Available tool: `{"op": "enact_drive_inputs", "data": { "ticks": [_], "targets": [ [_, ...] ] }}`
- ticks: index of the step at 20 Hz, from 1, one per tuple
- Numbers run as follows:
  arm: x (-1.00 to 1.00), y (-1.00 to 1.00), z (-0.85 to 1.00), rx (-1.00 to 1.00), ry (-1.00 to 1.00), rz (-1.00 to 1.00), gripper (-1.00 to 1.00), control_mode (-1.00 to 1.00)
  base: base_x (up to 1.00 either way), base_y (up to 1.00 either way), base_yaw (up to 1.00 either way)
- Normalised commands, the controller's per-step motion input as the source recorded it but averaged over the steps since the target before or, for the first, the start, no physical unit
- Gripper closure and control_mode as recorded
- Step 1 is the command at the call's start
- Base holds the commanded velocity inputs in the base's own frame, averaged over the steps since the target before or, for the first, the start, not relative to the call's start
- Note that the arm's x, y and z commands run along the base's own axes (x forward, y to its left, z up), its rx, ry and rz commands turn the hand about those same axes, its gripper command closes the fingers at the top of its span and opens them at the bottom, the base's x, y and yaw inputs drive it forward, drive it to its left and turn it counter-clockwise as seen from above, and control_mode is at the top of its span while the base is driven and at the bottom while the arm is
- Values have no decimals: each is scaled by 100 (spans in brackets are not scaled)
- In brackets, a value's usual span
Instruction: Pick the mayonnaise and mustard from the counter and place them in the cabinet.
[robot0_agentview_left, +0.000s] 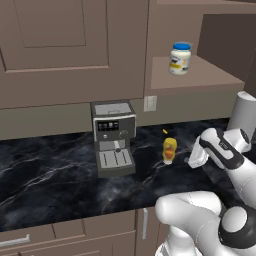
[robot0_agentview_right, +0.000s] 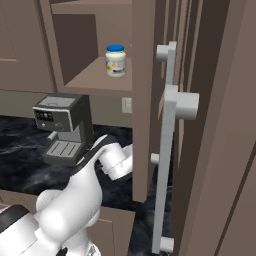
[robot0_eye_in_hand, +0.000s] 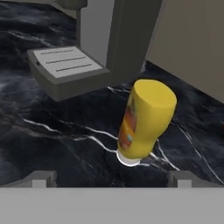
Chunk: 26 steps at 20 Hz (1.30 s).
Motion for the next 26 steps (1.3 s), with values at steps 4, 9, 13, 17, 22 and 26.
{"op": "enact_drive_inputs", "data": {
  "ticks": [4,9,13,17,22,26],
  "targets": [
    [0,0,0,8,0,19,-100,-100,0,0,0],
    [1,0,-1,7,0,16,-100,-100,0,0,0],
    [7,0,0,5,0,8,-100,-100,0,0,0],
    [6,0,0,6,0,4,-100,-100,0,0,0],
    [4,0,0,7,0,1,-100,-100,0,0,0],
    [2,5,0,7,0,0,-100,-100,0,0,0]
  ]
}}
